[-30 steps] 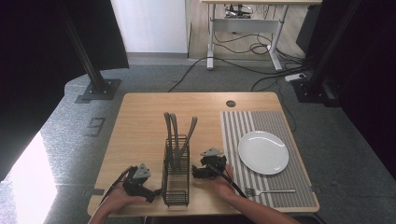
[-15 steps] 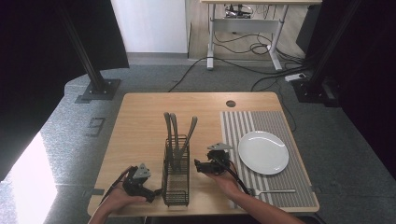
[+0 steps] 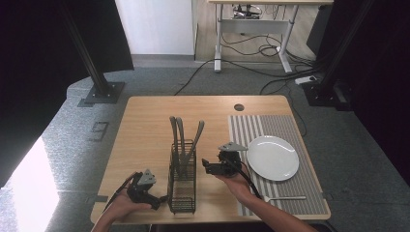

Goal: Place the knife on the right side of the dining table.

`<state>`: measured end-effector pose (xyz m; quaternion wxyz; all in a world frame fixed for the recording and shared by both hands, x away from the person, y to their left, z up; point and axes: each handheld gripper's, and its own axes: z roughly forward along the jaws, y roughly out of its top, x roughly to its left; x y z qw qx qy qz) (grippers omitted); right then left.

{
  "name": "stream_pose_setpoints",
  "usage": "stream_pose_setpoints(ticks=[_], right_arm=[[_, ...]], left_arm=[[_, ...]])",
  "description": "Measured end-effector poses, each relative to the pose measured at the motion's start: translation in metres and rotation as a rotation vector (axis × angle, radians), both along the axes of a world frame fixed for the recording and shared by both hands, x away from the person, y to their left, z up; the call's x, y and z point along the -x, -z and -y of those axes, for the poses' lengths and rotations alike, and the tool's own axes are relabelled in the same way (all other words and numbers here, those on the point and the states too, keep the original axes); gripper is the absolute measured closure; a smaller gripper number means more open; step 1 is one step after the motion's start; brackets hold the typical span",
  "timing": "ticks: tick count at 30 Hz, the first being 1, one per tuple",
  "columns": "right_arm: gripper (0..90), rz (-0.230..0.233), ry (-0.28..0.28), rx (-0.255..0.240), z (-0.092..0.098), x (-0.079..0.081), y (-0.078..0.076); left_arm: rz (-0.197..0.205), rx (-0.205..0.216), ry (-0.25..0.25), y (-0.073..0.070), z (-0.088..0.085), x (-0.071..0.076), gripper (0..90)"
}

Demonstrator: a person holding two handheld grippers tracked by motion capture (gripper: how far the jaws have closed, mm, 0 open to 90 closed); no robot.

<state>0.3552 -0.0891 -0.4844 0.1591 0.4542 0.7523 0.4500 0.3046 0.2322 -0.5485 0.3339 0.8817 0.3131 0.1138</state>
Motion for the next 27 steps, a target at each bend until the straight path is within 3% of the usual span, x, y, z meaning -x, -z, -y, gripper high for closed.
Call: stream_pose_setpoints(ticks=[4, 27], right_arm=[[13.3, 0.059, -0.018, 0.008, -0.001, 0.003, -0.01], [22.9, 0.143, -0.107, -0.043, -0.001, -0.007, -0.04]], left_arm=[[0.0, 0.002, -0.001, 0.0, 0.0, 0.0, 0.0], [-0.001, 0.0, -0.003, 0.0, 0.001, 0.0, 0.0]])
